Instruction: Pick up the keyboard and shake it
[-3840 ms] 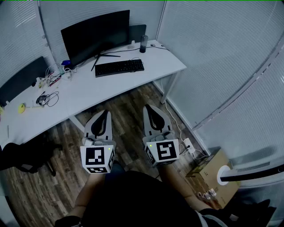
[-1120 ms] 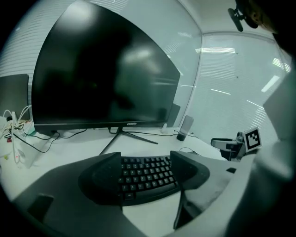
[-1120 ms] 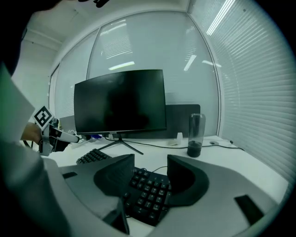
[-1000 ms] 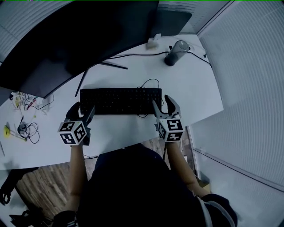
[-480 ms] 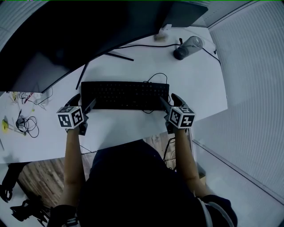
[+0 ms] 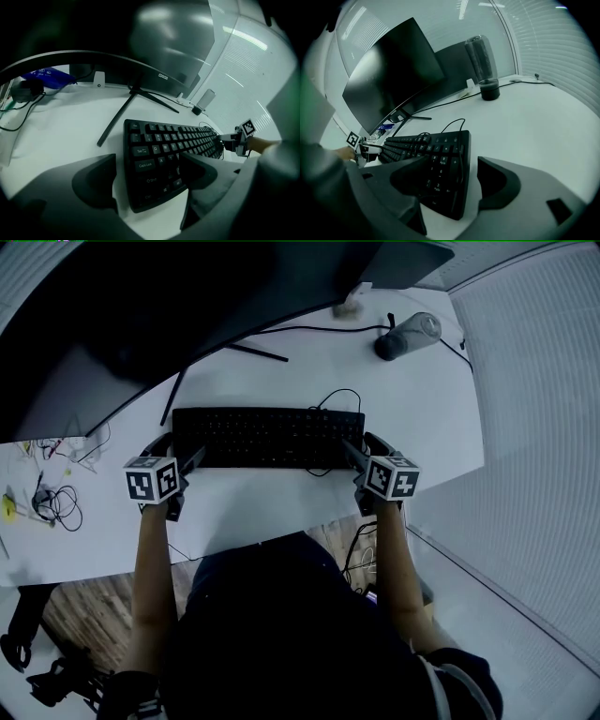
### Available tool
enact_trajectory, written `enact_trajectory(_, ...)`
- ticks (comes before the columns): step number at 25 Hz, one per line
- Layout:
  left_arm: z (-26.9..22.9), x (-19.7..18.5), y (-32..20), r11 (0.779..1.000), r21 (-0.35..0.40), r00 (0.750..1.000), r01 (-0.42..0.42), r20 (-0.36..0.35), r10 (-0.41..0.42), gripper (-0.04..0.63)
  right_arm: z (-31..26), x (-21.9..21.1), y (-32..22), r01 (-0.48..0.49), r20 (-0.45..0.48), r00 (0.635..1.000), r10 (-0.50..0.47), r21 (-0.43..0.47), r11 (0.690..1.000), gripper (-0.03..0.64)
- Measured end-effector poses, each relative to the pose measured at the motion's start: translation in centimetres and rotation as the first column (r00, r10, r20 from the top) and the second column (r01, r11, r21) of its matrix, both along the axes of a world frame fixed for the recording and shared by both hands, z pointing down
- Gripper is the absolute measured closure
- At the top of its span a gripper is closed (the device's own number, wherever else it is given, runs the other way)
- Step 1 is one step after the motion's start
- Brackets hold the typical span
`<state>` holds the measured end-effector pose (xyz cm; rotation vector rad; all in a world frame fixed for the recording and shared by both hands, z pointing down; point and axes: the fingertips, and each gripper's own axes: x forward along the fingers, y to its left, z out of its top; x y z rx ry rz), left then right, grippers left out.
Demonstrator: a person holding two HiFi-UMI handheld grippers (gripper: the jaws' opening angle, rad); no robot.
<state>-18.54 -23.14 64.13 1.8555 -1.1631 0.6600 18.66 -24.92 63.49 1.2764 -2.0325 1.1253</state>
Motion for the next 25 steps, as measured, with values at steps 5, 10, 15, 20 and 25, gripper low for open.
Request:
enact_trajectory(5,0.1,0.2,-0.3,0.999,0.016,0.999,-0.029,0.038,0.028,0.196,0.2,-0.9,0.1,0.032,0.033,0.999,-0.031,-0.022,0.999,0.310)
enact_trajectory(10,0.1,0.9,-0.2,0.998,0.016,0.997,-0.067,0.034,0.066,0.183,0.5,-0.8,0.1,0.023,0.043,0.999,-0.022,-0.026,0.999,0.310)
enact_trajectory(15,0.4,1.5,-0.3,0.997,0.008,0.996,-0.078,0.054,0.077,0.178,0.7,-0.9,-0.1,0.011,0.029,1.000,-0.010,-0.026,1.000,0.310)
enact_trajectory(20,0.6,1.3,-0.3,0.999,-0.003,0.996,-0.040,0.078,0.040,0.179,0.7,-0.9,0.0,-0.012,0.021,1.000,0.013,-0.047,0.999,0.313)
enact_trajectory(25,0.3,1.4,0.1,0.999,-0.016,0.997,-0.034,0.064,0.035,0.179,-0.6,-0.8,0.3,-0.017,0.002,1.000,0.017,-0.020,1.000,0.319)
